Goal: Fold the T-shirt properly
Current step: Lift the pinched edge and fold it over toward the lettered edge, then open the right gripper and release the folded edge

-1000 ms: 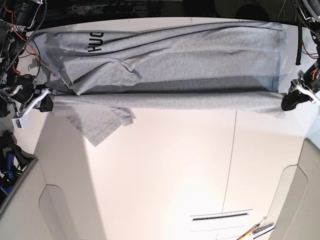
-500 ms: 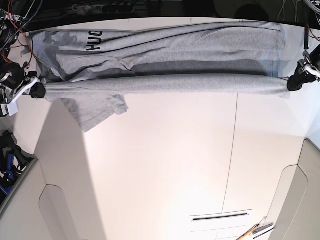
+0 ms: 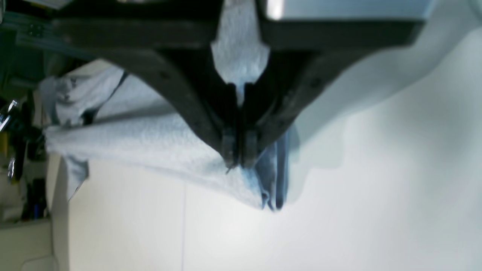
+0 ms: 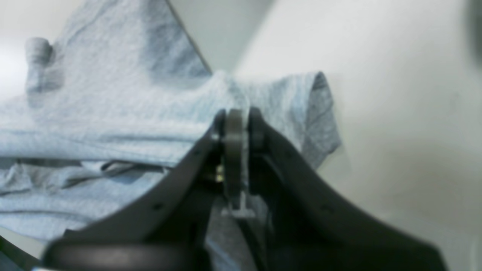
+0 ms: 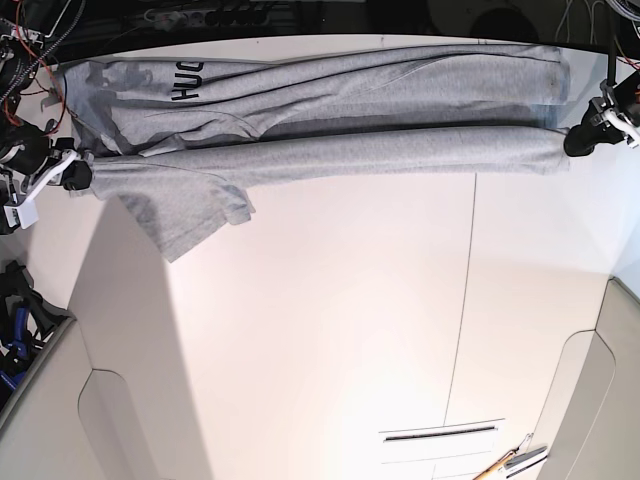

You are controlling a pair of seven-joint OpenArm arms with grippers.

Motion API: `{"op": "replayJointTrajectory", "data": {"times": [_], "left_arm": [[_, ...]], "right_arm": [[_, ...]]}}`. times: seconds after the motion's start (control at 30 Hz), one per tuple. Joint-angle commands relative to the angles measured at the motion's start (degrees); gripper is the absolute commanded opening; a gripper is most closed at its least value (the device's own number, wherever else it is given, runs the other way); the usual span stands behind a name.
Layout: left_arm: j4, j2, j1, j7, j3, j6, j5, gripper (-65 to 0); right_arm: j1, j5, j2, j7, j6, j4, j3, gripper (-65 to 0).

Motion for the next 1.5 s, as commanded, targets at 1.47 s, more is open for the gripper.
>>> {"op": "replayJointTrajectory", "data": {"times": [1.47], "left_arm": [[0.9, -1.2, -0.3, 0.2, -0.6, -0.3, -8.3, -40.5]], "right_arm": [[7.1, -0.8, 5.5, 8.9, 0.0, 1.3, -3.5, -40.2]]}}
